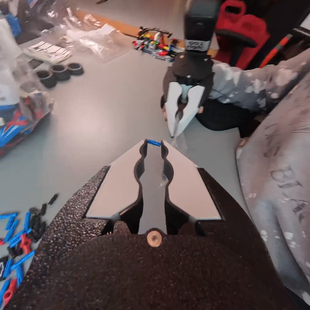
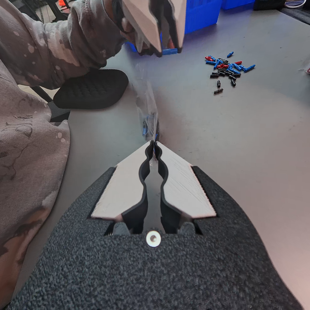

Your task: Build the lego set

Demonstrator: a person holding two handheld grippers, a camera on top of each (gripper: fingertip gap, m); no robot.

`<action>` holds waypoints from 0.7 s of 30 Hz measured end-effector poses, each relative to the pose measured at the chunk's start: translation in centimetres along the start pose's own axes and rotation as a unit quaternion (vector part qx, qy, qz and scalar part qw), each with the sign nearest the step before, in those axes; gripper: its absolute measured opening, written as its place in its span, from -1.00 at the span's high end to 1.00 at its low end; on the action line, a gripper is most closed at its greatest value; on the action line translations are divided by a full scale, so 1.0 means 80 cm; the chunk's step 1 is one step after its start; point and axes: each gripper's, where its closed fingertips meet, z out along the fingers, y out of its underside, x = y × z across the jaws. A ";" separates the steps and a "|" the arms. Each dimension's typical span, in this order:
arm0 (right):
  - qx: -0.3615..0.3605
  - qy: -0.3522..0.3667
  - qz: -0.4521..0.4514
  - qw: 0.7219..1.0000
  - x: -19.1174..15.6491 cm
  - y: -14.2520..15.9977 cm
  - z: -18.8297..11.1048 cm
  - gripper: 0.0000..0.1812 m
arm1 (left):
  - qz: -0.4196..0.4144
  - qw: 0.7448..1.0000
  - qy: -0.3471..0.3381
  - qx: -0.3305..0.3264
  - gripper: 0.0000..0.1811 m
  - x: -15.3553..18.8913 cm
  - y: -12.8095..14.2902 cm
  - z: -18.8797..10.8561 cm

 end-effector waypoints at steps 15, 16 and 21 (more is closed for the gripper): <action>-0.001 0.000 -0.002 1.000 -0.001 0.000 0.001 0.99 | 0.073 0.994 0.045 -0.062 0.75 0.050 0.014 0.020; -0.002 -0.001 -0.002 1.000 -0.001 0.000 0.001 0.99 | 0.076 0.994 0.040 -0.060 0.74 0.048 0.014 0.018; -0.001 -0.002 -0.002 1.000 -0.002 0.000 0.001 0.99 | 0.008 0.999 -0.051 -0.008 0.78 -0.024 0.006 -0.013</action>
